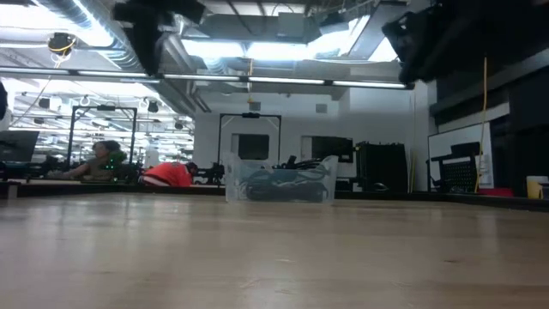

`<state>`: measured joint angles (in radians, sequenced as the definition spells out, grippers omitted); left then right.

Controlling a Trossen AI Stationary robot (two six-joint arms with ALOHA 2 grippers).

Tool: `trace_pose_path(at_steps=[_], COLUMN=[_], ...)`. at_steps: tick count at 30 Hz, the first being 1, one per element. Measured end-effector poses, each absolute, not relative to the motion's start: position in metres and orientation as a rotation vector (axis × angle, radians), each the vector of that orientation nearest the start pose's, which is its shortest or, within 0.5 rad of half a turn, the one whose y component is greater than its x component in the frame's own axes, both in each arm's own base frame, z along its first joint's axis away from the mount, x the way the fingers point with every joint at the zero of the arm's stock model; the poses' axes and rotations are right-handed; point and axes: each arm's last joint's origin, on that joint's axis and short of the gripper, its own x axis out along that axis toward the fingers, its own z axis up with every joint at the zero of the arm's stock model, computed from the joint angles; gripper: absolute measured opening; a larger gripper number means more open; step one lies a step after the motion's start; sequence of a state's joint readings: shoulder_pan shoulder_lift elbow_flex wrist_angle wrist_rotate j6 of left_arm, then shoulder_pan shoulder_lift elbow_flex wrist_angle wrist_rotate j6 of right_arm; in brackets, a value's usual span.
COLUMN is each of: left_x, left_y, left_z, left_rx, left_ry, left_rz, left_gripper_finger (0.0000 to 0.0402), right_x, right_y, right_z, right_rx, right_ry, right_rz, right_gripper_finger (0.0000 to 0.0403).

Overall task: Pick and place USB-C Cables
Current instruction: Return to Home Position

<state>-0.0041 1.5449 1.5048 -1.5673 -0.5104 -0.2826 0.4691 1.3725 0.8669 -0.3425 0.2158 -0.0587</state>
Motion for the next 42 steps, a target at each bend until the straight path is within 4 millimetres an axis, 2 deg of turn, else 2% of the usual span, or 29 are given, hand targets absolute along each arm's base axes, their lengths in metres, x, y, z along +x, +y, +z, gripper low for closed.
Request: trace_pose_path(at_steps=[8,13,20,26,28,32,37,42], left_x=[0.19,0.163,0.148,0.151,0.152,0.157,0.158,0.156], left_y=[0.007,0.006,0.008,0.008,0.008,0.007,0.002,-0.008], left_z=[0.335,0.333,0.339,0.344,0.346,0.348,0.336,0.324], left_rx=[0.094,0.102,0.098,0.058,0.038,0.01,-0.005,-0.059], left_ry=[1.295,1.158,1.009,0.917,0.88,0.831,0.803,0.693], left_rz=[0.703,0.727,0.723,0.722,0.728,0.729,0.704,0.642], left_gripper_finger=[0.0172,0.0172,0.0172,0.0172,0.0172,0.0172,0.0172,0.0172], right_x=[0.243,0.233,0.2,0.165,0.154,0.137,0.122,0.113], right_y=[0.084,0.059,0.024,0.01,0.009,0.008,0.008,0.007], right_z=[0.259,0.283,0.322,0.345,0.347,0.337,0.303,0.273], right_rx=[-0.328,-0.278,-0.115,0.021,0.045,0.117,0.183,0.289], right_ry=[0.661,0.562,0.385,0.257,0.243,0.23,0.2,0.073], right_rz=[0.183,0.157,0.141,0.077,0.072,0.064,0.059,0.068], right_gripper_finger=[0.0106,0.0106,0.0106,0.0106,0.0106,0.0106,0.0106,0.0106])
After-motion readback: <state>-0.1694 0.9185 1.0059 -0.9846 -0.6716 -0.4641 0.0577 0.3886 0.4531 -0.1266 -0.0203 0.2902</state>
